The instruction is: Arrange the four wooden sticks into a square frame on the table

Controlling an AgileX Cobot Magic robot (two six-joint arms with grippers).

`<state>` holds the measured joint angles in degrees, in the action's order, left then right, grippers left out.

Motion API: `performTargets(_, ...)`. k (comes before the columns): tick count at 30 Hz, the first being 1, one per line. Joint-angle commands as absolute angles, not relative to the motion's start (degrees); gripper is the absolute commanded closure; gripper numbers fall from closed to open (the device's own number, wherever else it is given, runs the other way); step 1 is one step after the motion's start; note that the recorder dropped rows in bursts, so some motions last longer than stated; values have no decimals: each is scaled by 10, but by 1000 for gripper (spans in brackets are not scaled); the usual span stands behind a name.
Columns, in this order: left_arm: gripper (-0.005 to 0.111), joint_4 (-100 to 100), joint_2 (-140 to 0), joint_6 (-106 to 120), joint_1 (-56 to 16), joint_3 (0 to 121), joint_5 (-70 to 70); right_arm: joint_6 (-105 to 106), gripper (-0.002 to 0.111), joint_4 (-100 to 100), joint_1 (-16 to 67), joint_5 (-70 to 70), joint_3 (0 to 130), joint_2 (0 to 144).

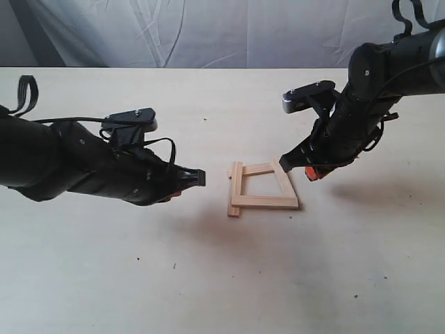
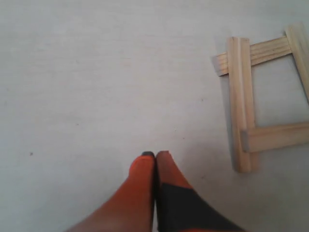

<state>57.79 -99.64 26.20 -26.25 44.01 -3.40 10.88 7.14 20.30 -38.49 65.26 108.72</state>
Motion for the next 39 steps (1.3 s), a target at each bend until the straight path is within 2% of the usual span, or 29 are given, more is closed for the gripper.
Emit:
performTargets(1, 107, 605, -1016, 254, -275, 460, -34, 81, 108, 76, 200, -391, 654, 1091)
performTargets(10, 107, 626, -1100, 254, -299, 522, -79, 72, 108, 96, 200, -380, 653, 1095)
performTargets(22, 107, 653, -1134, 255, -310, 537, -74, 73, 108, 157, 200, -325, 653, 1135)
performTargets(39, 107, 661, -1156, 259, -318, 548, -98, 76, 108, 185, 201, -326, 653, 1157)
